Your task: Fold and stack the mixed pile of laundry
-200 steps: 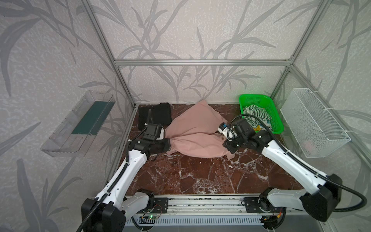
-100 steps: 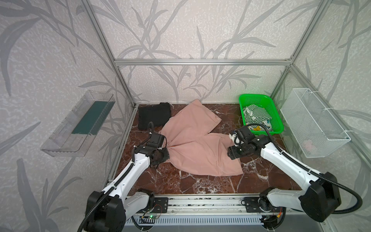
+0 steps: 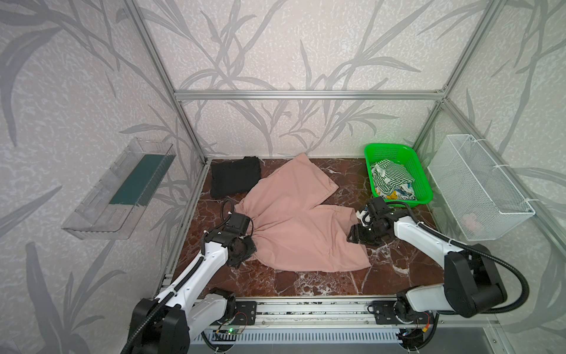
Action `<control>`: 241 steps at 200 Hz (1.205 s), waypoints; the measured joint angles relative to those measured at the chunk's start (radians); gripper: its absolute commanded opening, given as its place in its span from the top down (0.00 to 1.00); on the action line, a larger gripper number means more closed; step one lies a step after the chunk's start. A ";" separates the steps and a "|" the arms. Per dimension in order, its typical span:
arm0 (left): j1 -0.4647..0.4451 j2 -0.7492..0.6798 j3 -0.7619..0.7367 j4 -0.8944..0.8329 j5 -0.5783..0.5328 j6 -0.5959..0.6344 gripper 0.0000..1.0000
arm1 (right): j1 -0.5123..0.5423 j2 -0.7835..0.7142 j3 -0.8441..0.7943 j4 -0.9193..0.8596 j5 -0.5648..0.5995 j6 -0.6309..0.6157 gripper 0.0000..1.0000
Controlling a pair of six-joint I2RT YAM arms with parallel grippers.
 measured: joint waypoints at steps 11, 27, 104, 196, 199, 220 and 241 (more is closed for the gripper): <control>0.000 0.000 -0.010 0.000 -0.001 -0.014 1.00 | -0.005 0.034 -0.011 0.017 -0.015 0.005 0.63; 0.000 0.000 -0.023 -0.001 -0.004 -0.032 1.00 | -0.010 0.047 -0.039 0.025 -0.024 0.008 0.82; 0.000 0.003 -0.066 0.019 -0.031 -0.076 1.00 | -0.023 -0.076 -0.076 -0.065 0.127 0.010 0.54; 0.000 0.022 -0.069 0.029 -0.058 -0.075 1.00 | -0.048 0.087 0.145 0.121 0.036 -0.043 0.52; 0.000 0.022 -0.070 0.030 -0.058 -0.075 1.00 | -0.050 0.106 0.156 0.131 0.034 -0.045 0.53; 0.000 0.019 -0.083 0.041 -0.065 -0.076 1.00 | -0.057 0.215 0.202 0.187 0.021 -0.055 0.56; 0.000 0.014 -0.088 0.044 -0.071 -0.075 1.00 | -0.068 0.299 0.227 0.220 0.008 -0.055 0.57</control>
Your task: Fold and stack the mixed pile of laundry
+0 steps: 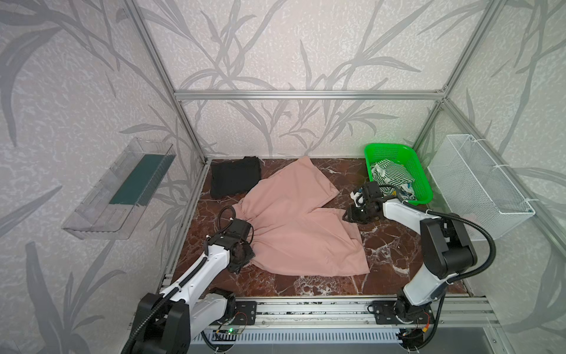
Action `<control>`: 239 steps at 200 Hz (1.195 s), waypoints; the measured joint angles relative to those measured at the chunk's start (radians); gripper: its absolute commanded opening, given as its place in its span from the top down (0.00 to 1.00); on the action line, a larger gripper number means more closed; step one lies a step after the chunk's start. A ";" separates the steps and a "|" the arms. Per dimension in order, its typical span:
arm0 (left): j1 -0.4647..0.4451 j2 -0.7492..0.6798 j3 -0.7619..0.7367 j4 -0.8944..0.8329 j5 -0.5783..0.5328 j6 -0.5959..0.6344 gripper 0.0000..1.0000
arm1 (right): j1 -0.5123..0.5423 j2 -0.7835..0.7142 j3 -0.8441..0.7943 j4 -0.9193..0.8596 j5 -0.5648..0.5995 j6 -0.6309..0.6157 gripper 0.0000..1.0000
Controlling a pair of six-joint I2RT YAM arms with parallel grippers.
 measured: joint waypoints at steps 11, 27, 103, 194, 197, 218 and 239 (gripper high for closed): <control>0.000 -0.007 0.000 0.000 -0.002 0.000 1.00 | -0.005 0.027 0.003 0.010 -0.006 0.001 0.57; 0.000 -0.018 0.000 0.000 -0.006 0.000 1.00 | -0.008 0.050 0.005 0.022 -0.020 0.001 0.57; 0.000 -0.024 -0.001 0.000 -0.014 0.000 1.00 | -0.020 0.055 0.014 0.037 -0.068 -0.014 0.94; 0.000 -0.025 -0.008 0.012 -0.023 0.002 1.00 | -0.085 0.119 0.301 -0.122 0.042 -0.123 0.93; 0.000 -0.025 -0.009 0.014 -0.023 0.002 1.00 | -0.085 0.126 0.304 -0.122 0.043 -0.124 0.89; 0.000 -0.025 -0.010 0.021 -0.019 0.004 1.00 | -0.086 0.179 0.319 -0.140 0.070 -0.128 0.70; 0.000 -0.026 -0.013 0.030 -0.007 0.012 1.00 | -0.087 0.194 0.320 -0.179 0.115 -0.126 0.53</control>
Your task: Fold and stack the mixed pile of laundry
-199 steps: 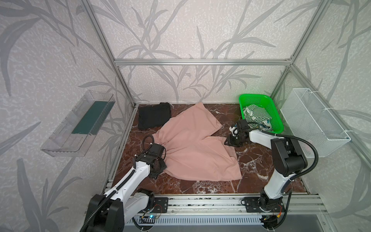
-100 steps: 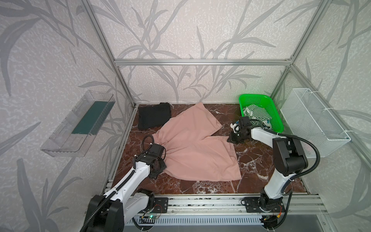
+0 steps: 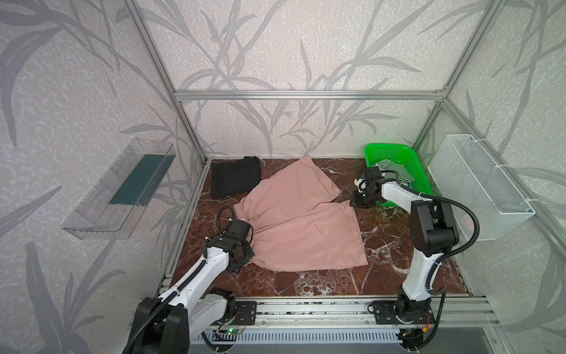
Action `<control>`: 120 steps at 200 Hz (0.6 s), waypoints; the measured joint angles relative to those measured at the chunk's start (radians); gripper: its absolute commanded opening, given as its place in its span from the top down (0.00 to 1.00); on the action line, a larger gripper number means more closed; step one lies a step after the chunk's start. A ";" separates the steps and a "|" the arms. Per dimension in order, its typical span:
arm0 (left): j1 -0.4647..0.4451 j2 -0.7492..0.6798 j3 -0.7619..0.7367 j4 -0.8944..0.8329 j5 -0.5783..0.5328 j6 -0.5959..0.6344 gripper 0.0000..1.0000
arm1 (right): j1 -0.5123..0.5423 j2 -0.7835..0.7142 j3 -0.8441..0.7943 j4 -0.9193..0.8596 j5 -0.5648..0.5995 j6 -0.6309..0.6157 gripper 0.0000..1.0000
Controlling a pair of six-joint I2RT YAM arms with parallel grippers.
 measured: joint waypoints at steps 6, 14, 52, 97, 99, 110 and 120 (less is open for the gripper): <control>0.000 0.000 0.000 0.003 0.005 0.004 1.00 | 0.000 -0.006 0.000 -0.016 0.013 0.000 0.50; 0.000 -0.001 -0.002 0.008 0.012 0.007 1.00 | 0.000 -0.022 -0.007 -0.031 0.030 0.001 0.46; 0.000 -0.005 -0.015 0.023 0.020 0.010 1.00 | 0.004 -0.311 -0.219 -0.088 0.073 0.038 0.41; 0.000 -0.006 -0.020 0.025 0.008 0.008 1.00 | 0.030 -0.578 -0.502 -0.190 0.065 0.126 0.35; 0.000 -0.006 -0.020 0.025 0.007 0.008 1.00 | 0.034 -0.586 -0.513 -0.196 0.064 0.131 0.34; 0.000 -0.006 -0.020 0.025 0.005 0.008 1.00 | 0.052 -0.626 -0.561 -0.228 0.061 0.156 0.34; 0.000 -0.006 -0.020 0.025 0.003 0.009 1.00 | 0.066 -0.659 -0.595 -0.246 0.055 0.180 0.33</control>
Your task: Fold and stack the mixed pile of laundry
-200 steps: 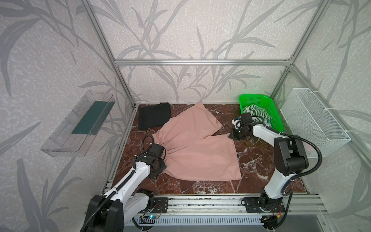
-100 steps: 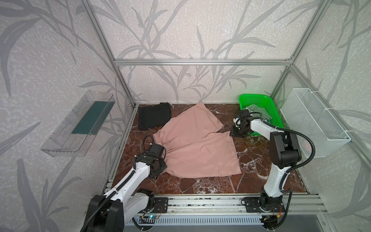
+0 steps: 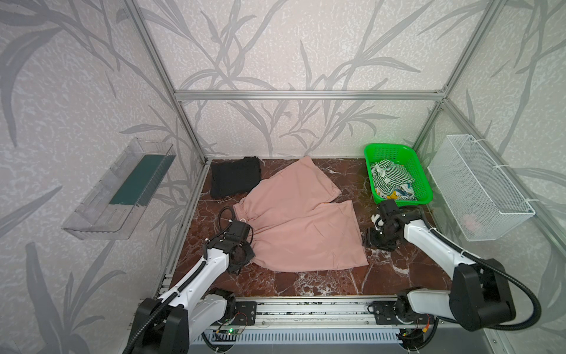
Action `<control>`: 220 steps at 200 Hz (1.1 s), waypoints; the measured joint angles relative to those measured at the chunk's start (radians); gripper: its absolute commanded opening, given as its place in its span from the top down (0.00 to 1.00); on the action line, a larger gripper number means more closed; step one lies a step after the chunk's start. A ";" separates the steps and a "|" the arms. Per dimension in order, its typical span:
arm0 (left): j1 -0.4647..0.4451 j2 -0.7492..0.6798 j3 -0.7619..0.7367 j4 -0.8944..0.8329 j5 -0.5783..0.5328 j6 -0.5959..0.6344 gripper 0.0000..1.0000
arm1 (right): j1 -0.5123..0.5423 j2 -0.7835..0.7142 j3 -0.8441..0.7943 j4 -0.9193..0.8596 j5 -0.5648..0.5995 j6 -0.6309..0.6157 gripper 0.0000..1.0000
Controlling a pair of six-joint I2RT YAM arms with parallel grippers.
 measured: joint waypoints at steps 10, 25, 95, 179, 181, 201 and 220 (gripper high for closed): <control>0.000 0.000 0.000 0.000 -0.003 0.001 1.00 | 0.008 -0.028 -0.031 -0.008 -0.009 0.022 0.33; 0.000 0.000 0.000 0.000 -0.005 0.002 1.00 | 0.008 -0.056 -0.075 -0.011 -0.031 0.052 0.34; 0.000 -0.003 -0.001 0.001 -0.007 0.002 1.00 | 0.014 -0.033 -0.183 0.056 -0.164 0.135 0.44; 0.000 -0.018 -0.009 0.005 -0.007 0.002 1.00 | 0.014 0.021 -0.193 0.208 -0.226 0.183 0.85; 0.000 -0.018 -0.009 0.005 -0.007 0.002 1.00 | 0.014 0.021 -0.194 0.210 -0.222 0.185 0.86; 0.000 -0.018 -0.009 0.007 0.002 0.003 1.00 | 0.016 0.007 -0.194 0.208 -0.180 0.186 0.95; -0.001 -0.016 -0.009 0.025 0.045 0.014 1.00 | 0.018 -0.045 -0.178 0.169 -0.110 0.174 0.98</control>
